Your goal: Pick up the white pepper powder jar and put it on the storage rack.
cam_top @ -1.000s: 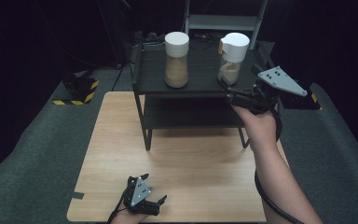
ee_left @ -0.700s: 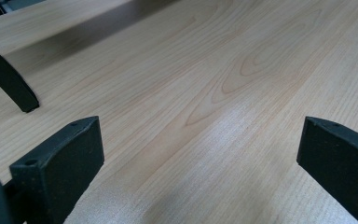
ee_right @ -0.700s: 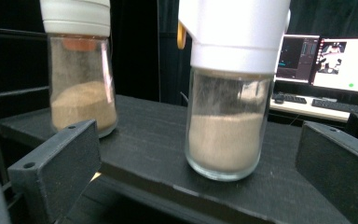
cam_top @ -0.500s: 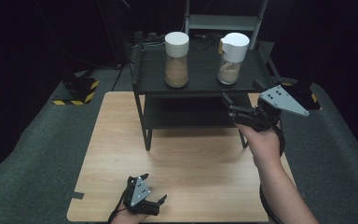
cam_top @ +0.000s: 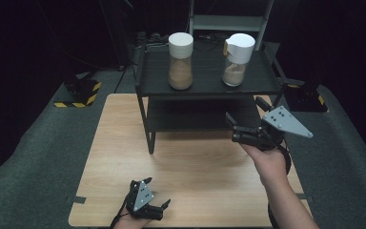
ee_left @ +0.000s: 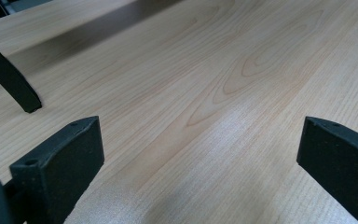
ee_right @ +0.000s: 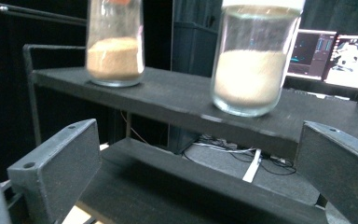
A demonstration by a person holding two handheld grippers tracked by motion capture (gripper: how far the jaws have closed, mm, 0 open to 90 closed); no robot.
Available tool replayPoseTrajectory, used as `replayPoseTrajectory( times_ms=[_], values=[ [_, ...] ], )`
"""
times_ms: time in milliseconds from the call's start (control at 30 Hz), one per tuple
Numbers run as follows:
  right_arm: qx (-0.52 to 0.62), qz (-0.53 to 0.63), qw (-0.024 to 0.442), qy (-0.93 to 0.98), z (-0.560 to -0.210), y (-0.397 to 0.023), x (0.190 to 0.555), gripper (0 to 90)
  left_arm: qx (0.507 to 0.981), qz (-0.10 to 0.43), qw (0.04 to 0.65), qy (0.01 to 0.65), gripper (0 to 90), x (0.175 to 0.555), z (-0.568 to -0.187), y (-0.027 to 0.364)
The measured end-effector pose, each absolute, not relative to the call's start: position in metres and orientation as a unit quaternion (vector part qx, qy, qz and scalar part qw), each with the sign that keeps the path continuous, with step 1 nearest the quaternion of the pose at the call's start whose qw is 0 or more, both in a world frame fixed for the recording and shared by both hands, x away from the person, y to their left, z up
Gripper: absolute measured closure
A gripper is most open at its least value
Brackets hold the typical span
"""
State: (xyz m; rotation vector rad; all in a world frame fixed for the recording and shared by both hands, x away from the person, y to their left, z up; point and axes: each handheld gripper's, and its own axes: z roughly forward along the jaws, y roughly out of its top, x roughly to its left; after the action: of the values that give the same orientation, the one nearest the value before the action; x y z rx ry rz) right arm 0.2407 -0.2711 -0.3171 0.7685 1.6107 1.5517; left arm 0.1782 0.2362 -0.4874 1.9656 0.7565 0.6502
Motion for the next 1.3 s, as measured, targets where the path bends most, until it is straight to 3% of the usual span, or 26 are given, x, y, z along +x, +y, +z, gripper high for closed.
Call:
replayPoseTrajectory(
  times_ms=[633,1300],
  values=[
    [0.307,0.564,0.371,0.671,-0.380,-0.272,0.226,0.0,0.795,0.266,0.452,0.306,1.1,0.177,-0.488,0.236],
    [0.331,0.511,0.339,0.717,-0.470,-0.279,0.205,0.0,0.788,0.271,0.460,0.306,1.2,0.174,-0.491,0.238]
  ],
)
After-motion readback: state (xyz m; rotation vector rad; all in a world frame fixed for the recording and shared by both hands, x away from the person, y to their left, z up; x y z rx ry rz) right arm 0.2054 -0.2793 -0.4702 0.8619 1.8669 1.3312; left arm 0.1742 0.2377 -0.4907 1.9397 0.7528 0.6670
